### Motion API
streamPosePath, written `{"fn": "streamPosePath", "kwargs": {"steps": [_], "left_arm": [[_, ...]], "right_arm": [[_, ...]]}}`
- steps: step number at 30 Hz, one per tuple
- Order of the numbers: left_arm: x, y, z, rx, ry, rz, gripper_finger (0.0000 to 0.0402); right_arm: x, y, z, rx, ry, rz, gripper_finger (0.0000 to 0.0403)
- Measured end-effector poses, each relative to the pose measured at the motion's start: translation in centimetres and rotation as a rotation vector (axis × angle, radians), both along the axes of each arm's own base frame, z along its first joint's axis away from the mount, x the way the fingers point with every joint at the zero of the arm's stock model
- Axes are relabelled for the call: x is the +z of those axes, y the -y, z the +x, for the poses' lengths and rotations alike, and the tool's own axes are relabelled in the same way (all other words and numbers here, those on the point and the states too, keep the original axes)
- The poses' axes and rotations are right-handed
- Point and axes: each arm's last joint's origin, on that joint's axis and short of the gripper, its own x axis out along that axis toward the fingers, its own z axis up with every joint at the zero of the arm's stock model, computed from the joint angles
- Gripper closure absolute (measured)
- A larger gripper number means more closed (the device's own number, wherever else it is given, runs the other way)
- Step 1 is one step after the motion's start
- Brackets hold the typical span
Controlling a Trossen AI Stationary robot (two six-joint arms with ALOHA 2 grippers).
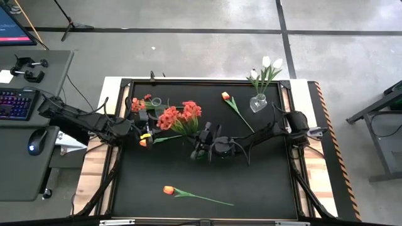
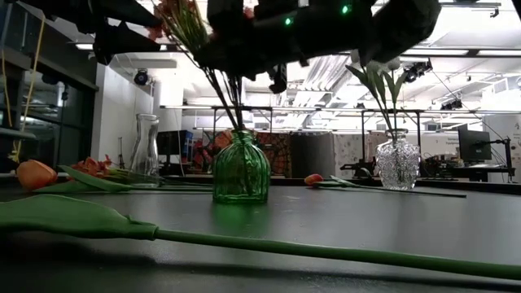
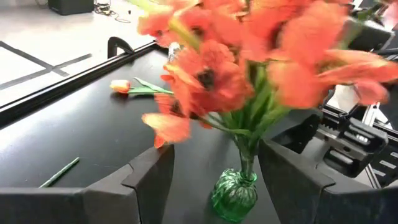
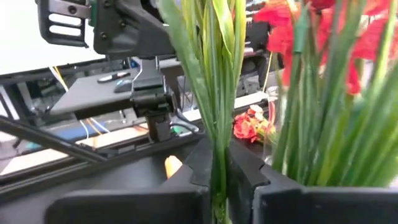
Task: Sort flowers into vase by color
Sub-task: Put the bottom orange flowers into the green vase
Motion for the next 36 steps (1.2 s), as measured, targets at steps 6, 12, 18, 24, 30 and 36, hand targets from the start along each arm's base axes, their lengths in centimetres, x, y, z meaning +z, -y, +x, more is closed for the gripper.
{"fn": "streamPosePath", "kwargs": {"steps": [6, 12, 18, 24, 30, 36], "left_arm": [[-0.1, 0.0, 0.0, 0.000, -0.006, 0.002, 0.0181], [-0.2, -0.1, -0.1, 0.015, -0.017, 0.010, 0.0181], [-0.2, -0.2, -0.1, 0.066, -0.014, 0.028, 0.0181], [-0.3, -0.2, -0.1, 0.065, -0.030, 0.033, 0.0181], [-0.7, 0.0, -0.1, 0.021, -0.046, -0.071, 0.0181], [-3.0, 1.0, 1.2, -0.099, -0.220, -0.255, 0.0181]], "right_arm": [[1.9, -0.4, -1.2, 0.013, -0.123, -0.001, 0.0313], [3.2, -1.2, -2.9, 0.050, -0.256, -0.022, 0.0269], [4.2, -1.8, -4.3, 0.069, -0.327, 0.003, 0.0256], [5.2, -2.1, -5.0, 0.102, -0.329, -0.003, 0.0256], [6.2, -1.9, -5.8, 0.118, -0.360, -0.007, 0.0256], [7.8, -1.3, -7.6, 0.110, -0.416, -0.003, 0.0256]]}}
